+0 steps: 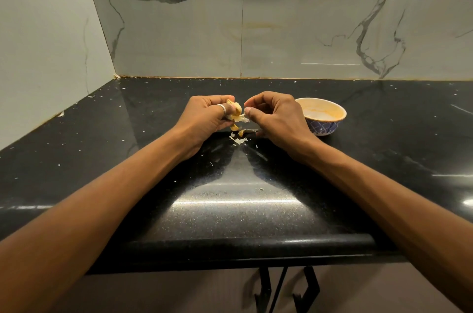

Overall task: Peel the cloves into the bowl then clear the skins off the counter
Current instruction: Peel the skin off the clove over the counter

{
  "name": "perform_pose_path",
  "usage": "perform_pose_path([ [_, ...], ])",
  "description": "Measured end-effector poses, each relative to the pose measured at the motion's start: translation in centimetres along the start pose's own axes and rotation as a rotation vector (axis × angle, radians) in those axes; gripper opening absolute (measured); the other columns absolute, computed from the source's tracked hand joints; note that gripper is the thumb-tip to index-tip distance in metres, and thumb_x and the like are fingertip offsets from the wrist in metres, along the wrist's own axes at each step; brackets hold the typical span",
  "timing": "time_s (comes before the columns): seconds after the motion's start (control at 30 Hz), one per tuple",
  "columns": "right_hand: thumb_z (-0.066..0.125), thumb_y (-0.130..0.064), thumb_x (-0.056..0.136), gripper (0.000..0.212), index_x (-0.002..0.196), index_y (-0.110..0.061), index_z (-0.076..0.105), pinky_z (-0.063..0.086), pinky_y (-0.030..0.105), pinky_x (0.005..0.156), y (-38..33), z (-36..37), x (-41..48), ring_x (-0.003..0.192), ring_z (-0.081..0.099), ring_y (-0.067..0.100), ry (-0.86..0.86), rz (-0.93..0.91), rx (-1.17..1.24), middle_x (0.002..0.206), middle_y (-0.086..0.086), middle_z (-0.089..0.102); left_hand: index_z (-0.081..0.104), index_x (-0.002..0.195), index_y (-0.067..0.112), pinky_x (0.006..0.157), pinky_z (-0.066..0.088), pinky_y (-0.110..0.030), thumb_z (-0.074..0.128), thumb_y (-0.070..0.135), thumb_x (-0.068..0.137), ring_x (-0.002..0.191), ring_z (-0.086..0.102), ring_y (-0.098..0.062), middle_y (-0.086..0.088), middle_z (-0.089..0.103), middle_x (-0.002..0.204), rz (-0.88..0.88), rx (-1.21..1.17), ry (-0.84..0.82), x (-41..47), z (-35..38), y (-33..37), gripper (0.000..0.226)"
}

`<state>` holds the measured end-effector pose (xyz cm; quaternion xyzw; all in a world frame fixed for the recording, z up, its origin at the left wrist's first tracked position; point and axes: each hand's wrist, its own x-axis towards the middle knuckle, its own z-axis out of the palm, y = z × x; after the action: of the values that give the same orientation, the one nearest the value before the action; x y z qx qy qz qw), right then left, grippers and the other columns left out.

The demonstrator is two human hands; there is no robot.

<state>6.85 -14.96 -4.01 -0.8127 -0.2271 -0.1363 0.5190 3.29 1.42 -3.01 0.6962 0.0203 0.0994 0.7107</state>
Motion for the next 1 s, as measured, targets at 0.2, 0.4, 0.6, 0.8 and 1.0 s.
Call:
perform_pose_path([
  [0.2,0.077,-0.031,0.088,0.022,0.107,-0.019,0.076,0.062,0.033,0.083,0.1,0.0,0.0,0.089,0.072,0.006,-0.052,-0.061,-0.047,0.094,-0.003,0.076,0.077,0.092,0.013,0.084,0.06,-0.028,0.067,0.003,0.092,0.092,0.072,-0.02,-0.013,0.076,0.097,0.057,0.035,-0.037,-0.2,-0.1,-0.3,0.014],
  [0.4,0.076,-0.032,0.09,0.02,0.101,-0.015,0.078,0.062,0.033,0.078,0.1,0.3,0.2,0.081,0.073,0.006,-0.018,-0.101,-0.044,0.087,-0.005,0.077,0.076,0.103,0.004,0.084,0.059,-0.025,0.068,0.007,0.093,0.091,0.07,-0.018,-0.012,0.076,0.102,0.111,0.065,-0.067,0.2,-0.1,-0.7,0.014],
  [0.6,0.077,-0.028,0.088,0.012,0.092,-0.018,0.08,0.061,0.03,0.073,0.3,0.2,0.5,0.072,0.07,0.0,-0.008,-0.129,-0.078,0.081,-0.009,0.076,0.077,0.096,0.007,0.088,0.059,-0.031,0.064,0.004,0.095,0.093,0.07,-0.018,-0.009,0.076,0.103,0.152,0.072,-0.114,0.4,-0.1,-1.0,0.013],
  [0.8,0.079,-0.027,0.085,0.01,0.089,-0.018,0.082,0.06,0.04,0.072,0.9,0.4,1.3,0.07,0.07,0.007,-0.073,-0.089,-0.081,0.074,-0.006,0.076,0.074,0.106,0.002,0.086,0.057,-0.023,0.062,0.001,0.096,0.104,0.069,-0.013,0.0,0.069,0.12,0.155,0.122,-0.121,0.6,-0.5,-1.2,0.016],
  [1.0,0.079,-0.026,0.085,0.009,0.09,-0.019,0.082,0.058,0.028,0.066,1.1,0.4,1.2,0.065,0.067,0.0,-0.104,-0.092,-0.065,0.074,-0.006,0.076,0.071,0.109,0.005,0.078,0.055,-0.016,0.058,-0.002,0.097,0.093,0.07,-0.008,-0.001,0.07,0.115,0.147,0.116,-0.154,0.4,-0.5,-1.2,0.019],
])
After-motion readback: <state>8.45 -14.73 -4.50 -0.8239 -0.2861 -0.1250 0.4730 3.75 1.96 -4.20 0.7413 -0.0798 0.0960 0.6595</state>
